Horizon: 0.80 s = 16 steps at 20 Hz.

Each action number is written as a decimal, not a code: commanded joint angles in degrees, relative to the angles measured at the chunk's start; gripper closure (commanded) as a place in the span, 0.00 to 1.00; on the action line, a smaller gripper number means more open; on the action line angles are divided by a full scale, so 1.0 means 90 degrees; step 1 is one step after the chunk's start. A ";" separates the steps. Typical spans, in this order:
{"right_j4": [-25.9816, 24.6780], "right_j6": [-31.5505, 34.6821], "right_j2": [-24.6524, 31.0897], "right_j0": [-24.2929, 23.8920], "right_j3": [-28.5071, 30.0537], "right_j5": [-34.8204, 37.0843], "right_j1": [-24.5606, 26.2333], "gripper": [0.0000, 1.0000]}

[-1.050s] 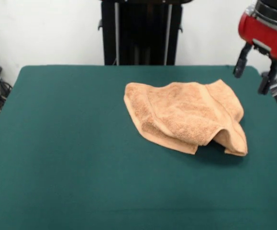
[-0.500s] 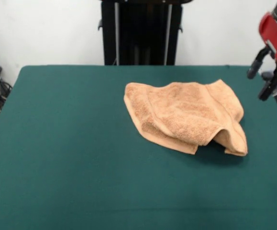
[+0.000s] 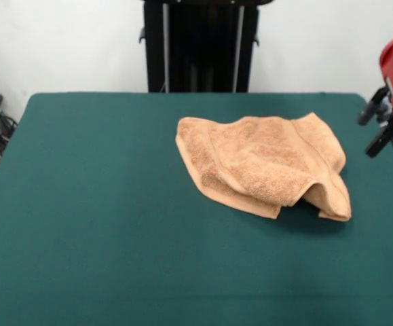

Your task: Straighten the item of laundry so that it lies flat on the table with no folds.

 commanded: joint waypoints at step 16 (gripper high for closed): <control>-0.0222 0.0822 0.0205 -0.0595 -0.1362 0.1970 0.1383 0.00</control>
